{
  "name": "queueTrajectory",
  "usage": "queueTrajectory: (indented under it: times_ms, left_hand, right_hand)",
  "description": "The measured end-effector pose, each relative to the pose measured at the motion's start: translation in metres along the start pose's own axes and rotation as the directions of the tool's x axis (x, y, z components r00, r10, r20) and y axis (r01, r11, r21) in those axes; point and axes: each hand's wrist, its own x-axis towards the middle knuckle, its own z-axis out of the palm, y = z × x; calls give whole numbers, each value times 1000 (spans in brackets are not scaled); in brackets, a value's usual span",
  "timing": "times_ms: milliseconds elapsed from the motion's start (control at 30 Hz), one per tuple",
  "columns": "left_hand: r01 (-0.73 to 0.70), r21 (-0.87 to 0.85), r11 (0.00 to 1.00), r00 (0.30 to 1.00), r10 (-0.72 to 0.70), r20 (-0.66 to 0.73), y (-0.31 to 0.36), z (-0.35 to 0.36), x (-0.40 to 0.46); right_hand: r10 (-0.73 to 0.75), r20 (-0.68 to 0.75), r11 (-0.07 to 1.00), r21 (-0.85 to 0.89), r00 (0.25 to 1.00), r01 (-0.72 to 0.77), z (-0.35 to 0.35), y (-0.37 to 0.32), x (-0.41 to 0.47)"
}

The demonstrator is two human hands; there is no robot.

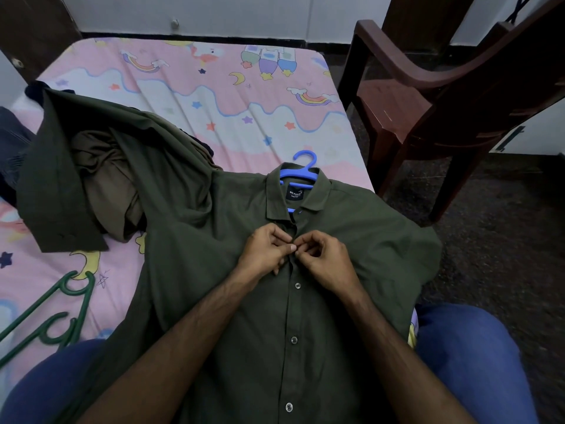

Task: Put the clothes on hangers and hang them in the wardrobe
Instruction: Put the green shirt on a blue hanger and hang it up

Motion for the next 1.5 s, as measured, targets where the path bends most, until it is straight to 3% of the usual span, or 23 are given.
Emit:
queueTrajectory:
  times_ms: [300, 433, 533, 600, 733, 900, 1033, 1167, 1233, 1367, 1500]
  left_hand:
    - [-47, -49, 998, 998, 45, -45, -3, 2, 0]
    - [-44, -33, 998, 999, 43, -28, 0, 1, 0]
    - [-95, 66, 993, 995, 96, -14, 1, 1, -1]
    - [-152, 169, 974, 988, 153, 8, 1, 2, -2]
    - [-239, 296, 925, 971, 233, 56, 4, 2, -3]
    - [-365, 410, 836, 908, 417, -42, 0, -4, 6]
    - [-381, 519, 765, 886, 463, -31, 0, -6, 11]
    - [-377, 595, 709, 873, 486, -26, 5, -5, 13]
    - [-355, 647, 675, 870, 492, -36, 12, -5, 17]
    - [-372, 760, 534, 825, 565, 7, 28, -5, 29]
    - [-427, 848, 313, 796, 576, 188, 43, -10, 42]
  right_hand:
    - [91, -59, 993, 83, 994, -86, 2, 0, 6]
    - [70, -69, 998, 2, 995, -70, 0, -4, 10]
    - [37, -154, 999, -27, 987, -42, -3, -10, 23]
    - [2, -229, 988, -148, 973, -37, -3, -16, 33]
    - [63, -267, 913, -374, 962, -164, 1, -30, 43]
    - [-96, -274, 906, -422, 957, -30, 2, -17, 36]
    - [-175, -341, 897, -442, 924, 7, -2, -14, 34]
    - [20, -415, 948, -280, 910, -149, -9, -15, 40]
    - [162, -397, 975, -74, 903, -207, -12, -15, 42]
    - [383, -169, 872, 391, 908, -295, -27, -15, 51]
    - [399, 24, 767, 539, 917, -348, -40, -18, 51]
